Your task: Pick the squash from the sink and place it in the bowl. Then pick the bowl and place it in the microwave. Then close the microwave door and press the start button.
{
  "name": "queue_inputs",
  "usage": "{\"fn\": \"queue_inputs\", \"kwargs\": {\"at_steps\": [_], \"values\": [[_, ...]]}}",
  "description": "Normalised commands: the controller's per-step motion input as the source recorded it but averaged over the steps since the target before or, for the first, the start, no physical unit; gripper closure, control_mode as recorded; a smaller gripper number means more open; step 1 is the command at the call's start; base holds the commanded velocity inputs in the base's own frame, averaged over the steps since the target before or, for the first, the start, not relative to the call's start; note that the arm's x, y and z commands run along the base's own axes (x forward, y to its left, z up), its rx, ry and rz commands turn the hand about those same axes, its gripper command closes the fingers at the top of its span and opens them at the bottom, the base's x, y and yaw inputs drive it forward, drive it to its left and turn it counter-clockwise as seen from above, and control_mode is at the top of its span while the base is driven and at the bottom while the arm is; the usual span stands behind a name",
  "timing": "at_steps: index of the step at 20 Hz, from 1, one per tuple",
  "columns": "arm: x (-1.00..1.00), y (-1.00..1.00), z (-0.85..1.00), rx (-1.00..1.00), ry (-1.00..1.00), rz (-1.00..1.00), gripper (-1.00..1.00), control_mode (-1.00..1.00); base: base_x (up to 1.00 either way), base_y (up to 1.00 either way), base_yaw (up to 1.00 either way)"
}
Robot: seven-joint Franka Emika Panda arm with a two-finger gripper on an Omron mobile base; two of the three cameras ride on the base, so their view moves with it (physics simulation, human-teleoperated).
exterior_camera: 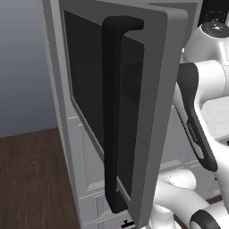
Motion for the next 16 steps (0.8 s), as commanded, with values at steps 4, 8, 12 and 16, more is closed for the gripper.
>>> {"fn": "queue_inputs", "kwargs": {"at_steps": [4,8,12,16], "values": [[0.70,-0.23,0.30,0.00,0.00,0.00,1.00,-1.00,0.00,0.00,0.00],[1.00,-0.10,0.35,0.00,-0.05,0.00,1.00,-1.00,0.00,0.00,0.00],[1.00,0.00,0.22,0.00,-0.12,0.00,1.00,-1.00,0.00,0.00,0.00],[1.00,0.02,-0.16,-0.10,-0.07,0.00,1.00,-1.00,0.00,0.00,0.00]]}}
